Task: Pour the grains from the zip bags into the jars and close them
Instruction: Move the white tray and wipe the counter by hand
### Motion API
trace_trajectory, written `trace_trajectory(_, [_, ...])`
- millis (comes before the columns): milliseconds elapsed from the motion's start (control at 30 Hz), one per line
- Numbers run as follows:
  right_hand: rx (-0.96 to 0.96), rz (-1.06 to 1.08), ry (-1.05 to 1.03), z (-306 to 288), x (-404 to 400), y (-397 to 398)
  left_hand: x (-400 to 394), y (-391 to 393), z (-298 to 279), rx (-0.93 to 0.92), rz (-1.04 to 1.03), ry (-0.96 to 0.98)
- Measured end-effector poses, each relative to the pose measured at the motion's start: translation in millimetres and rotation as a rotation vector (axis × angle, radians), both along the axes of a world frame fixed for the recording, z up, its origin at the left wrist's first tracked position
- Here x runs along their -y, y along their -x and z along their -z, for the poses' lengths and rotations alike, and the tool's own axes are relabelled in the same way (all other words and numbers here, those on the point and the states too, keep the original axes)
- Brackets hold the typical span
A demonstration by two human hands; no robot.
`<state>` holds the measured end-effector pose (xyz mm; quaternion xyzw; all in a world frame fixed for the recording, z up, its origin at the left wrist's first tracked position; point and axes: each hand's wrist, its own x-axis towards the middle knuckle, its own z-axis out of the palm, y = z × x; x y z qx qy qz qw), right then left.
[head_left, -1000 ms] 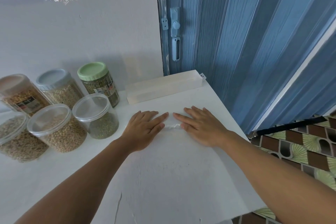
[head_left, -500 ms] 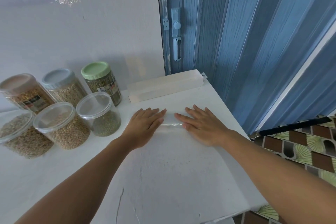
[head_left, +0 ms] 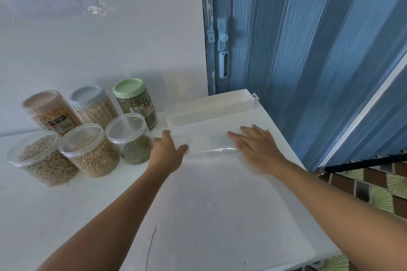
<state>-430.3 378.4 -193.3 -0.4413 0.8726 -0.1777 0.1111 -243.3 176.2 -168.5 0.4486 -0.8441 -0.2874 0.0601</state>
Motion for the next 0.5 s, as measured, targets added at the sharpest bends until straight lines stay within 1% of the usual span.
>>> trace_trajectory(33, [0.0,0.095,0.071,1.3,-2.6,-0.1,3.1,1.0,-2.8,-0.02,-0.033,-0.058])
trace_trajectory(67, [0.023,0.193,0.096,2.1,-5.2,-0.1,4.7,1.5,-5.5,-0.041,-0.058,-0.106])
trace_trajectory(133, [0.078,0.33,0.029,2.5,-7.3,-0.9,4.9,2.6,-10.6,-0.069,-0.096,-0.174])
trace_trajectory(200, [0.066,0.363,-0.063,-0.2,-4.5,-2.3,4.3,4.3,-12.1,-0.09,-0.136,-0.22])
trace_trajectory(233, [0.071,0.371,-0.076,-2.8,-2.1,-2.5,4.8,5.3,-12.3,-0.099,-0.154,-0.248])
trace_trajectory(367, [0.261,0.444,0.022,-9.8,-0.5,2.6,7.6,4.5,-12.4,-0.13,-0.199,-0.365])
trace_trajectory(500, [0.41,0.446,0.083,-12.3,-7.9,15.7,4.3,3.2,-13.3,-0.26,-0.222,-0.434])
